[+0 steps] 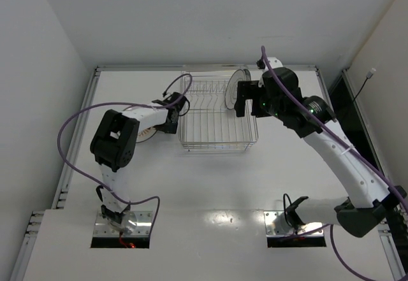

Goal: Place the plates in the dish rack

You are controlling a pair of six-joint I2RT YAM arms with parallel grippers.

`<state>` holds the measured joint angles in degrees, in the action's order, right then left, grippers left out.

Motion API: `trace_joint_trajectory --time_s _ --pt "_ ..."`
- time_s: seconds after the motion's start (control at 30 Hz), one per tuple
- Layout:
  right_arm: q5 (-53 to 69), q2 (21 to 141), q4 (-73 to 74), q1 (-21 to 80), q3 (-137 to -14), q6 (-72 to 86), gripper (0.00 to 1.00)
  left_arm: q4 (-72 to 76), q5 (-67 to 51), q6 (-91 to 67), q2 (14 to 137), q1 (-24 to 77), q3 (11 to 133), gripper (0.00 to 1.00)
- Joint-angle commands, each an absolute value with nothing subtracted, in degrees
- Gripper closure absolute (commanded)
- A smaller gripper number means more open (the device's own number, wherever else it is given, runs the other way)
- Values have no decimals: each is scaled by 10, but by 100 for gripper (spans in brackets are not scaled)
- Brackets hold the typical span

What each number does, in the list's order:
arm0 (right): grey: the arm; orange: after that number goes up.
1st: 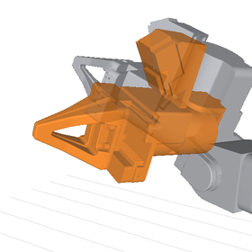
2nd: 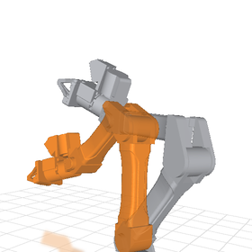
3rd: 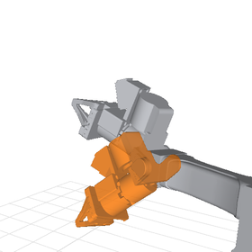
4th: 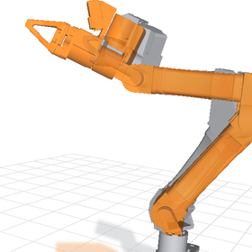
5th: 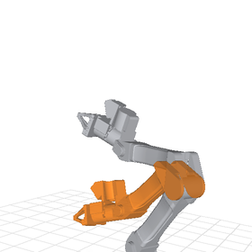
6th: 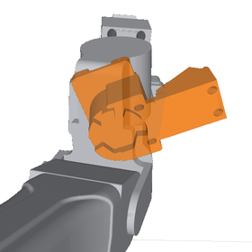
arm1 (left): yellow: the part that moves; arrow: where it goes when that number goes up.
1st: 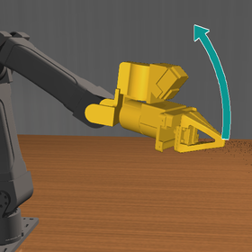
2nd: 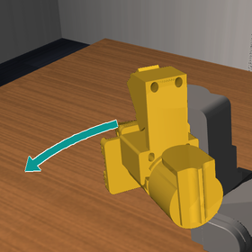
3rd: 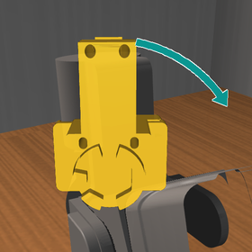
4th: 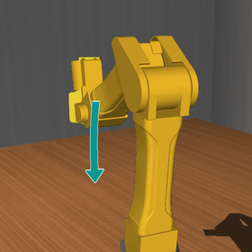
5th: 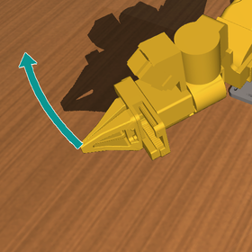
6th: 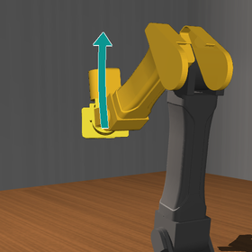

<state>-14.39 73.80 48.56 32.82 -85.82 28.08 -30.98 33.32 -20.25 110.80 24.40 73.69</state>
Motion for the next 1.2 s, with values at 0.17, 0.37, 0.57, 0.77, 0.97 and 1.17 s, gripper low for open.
trace_joint_trajectory --time_s 0.17,0.37,0.57,0.77,0.97,1.17 --pt "-131 713 513 327 -908 281 0 -357 376 -216 1172 245 772 32" --pt "-149 658 519 327 -882 287 0 -363 371 -211 1193 245 782 56" --pt "-159 633 544 327 -875 287 0 -374 365 -205 1206 245 794 100" --pt "-164 621 556 327 -882 287 0 -374 370 -221 1141 245 788 100" --pt "-159 609 551 327 -867 287 0 -406 366 -242 1023 226 820 100" --pt "-148 620 541 327 -853 287 0 -384 242 -242 913 213 906 100"
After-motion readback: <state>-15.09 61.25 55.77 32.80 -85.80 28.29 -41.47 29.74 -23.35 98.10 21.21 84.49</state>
